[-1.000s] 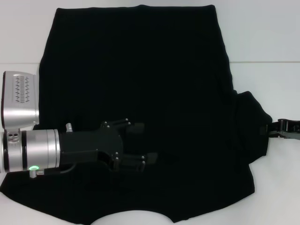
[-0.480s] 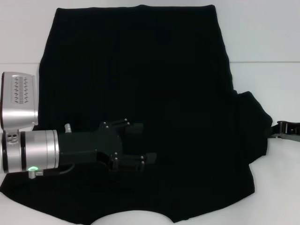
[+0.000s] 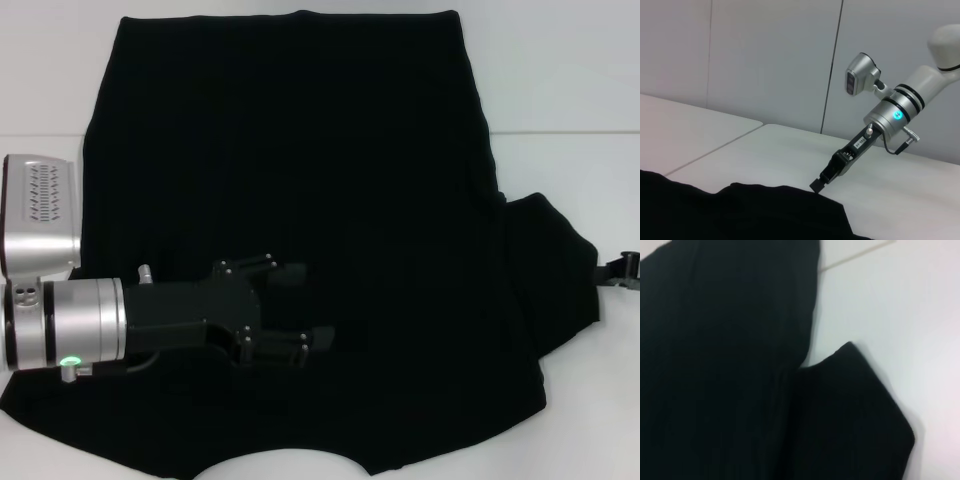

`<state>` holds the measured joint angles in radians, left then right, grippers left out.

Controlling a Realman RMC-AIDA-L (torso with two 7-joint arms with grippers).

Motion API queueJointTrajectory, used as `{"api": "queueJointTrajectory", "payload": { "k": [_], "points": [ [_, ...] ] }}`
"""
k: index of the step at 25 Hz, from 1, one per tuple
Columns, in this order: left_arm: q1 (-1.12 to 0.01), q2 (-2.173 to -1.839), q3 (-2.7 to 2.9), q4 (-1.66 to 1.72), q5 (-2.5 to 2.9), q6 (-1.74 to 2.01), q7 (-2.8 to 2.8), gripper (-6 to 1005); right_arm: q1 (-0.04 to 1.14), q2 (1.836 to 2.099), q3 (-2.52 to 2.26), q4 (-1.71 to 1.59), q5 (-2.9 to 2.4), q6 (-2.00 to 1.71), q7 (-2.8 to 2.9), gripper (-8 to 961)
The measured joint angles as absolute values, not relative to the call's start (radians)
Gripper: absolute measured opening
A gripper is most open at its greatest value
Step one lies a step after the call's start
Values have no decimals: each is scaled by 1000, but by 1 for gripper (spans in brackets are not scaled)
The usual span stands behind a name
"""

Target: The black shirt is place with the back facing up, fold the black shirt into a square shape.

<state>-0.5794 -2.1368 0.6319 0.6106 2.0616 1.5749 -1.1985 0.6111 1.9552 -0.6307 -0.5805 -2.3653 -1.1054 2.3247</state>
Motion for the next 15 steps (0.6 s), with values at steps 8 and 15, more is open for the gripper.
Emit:
{"api": "queueJointTrajectory", "payload": {
  "k": [8, 15],
  "points": [
    [-575, -2139, 632, 612, 2047, 1588, -1199, 906, 607, 1951, -566, -581, -2365, -1094, 2278, 2],
    [-575, -2137, 632, 612, 2046, 1591, -1200, 905, 617, 1958, -560, -581, -2365, -1062, 2270, 3]
  ]
}}
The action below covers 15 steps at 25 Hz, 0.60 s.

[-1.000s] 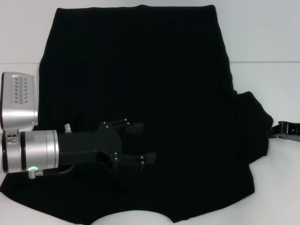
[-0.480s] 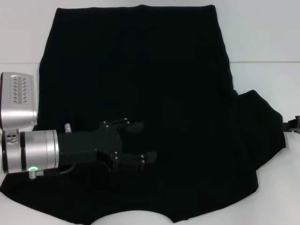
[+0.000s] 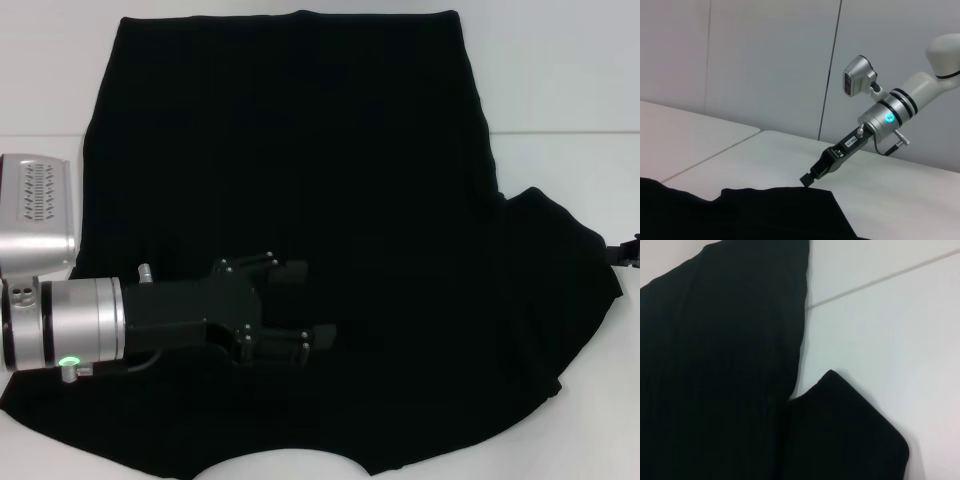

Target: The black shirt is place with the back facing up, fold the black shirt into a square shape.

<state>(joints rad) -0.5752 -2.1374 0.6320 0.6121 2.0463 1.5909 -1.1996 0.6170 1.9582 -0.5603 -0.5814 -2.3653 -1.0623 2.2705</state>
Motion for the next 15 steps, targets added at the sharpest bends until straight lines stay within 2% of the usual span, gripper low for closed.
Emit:
{"api": "queueJointTrajectory", "payload": {
  "k": [15],
  "points": [
    [-575, -2136, 632, 612, 2046, 1593, -1200, 904, 641, 1964, -558, -581, -2364, -1030, 2252, 7]
  ]
}}
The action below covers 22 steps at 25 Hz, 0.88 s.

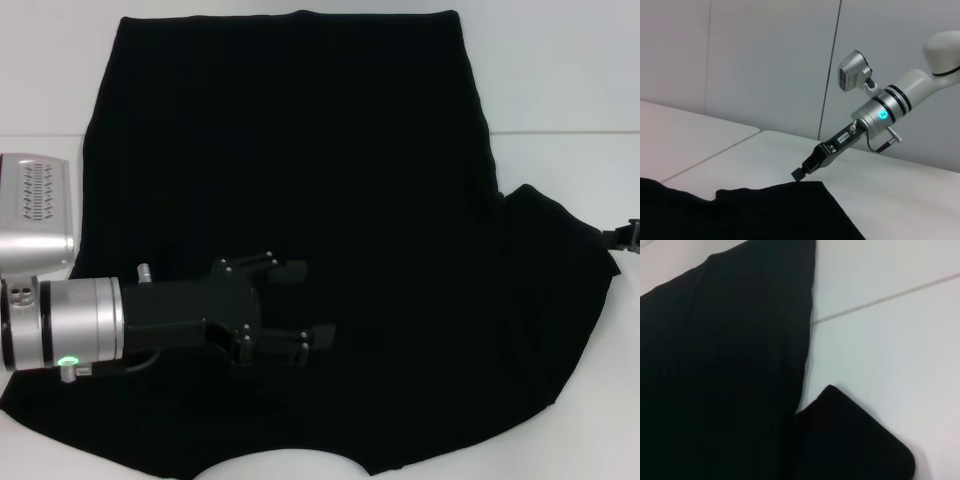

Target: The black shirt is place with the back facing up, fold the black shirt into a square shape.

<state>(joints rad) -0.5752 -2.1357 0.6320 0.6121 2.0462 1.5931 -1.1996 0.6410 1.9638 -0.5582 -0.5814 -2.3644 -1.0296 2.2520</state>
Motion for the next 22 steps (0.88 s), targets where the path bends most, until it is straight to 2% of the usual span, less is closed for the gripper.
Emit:
{"api": "queueJointTrajectory", "payload": {
  "k": [6, 22],
  "points": [
    [-576, -2135, 632, 612, 2046, 1594, -1200, 904, 671, 1971, -563, -581, -2344, -1026, 2243, 8],
    [-579, -2132, 617, 612, 2046, 1586, -1200, 903, 798, 2041, -696, -565, -2322, -1053, 2155, 12]
  ]
}}
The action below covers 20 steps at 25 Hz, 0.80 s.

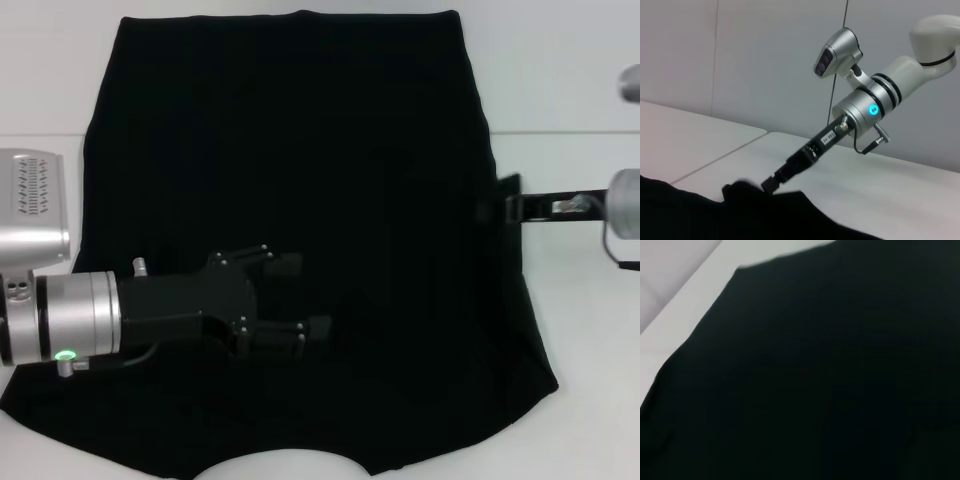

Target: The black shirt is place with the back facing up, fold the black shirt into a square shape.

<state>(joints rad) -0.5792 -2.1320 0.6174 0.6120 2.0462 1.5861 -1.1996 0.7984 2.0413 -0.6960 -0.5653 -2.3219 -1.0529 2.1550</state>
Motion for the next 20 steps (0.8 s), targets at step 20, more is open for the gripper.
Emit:
{"api": "queueJointTrajectory", "payload": {
  "k": [20],
  "points": [
    [-578, -2129, 605, 612, 2046, 1586, -1200, 902, 869, 2066, -779, -555, -2327, -1074, 2200, 17]
  ]
}}
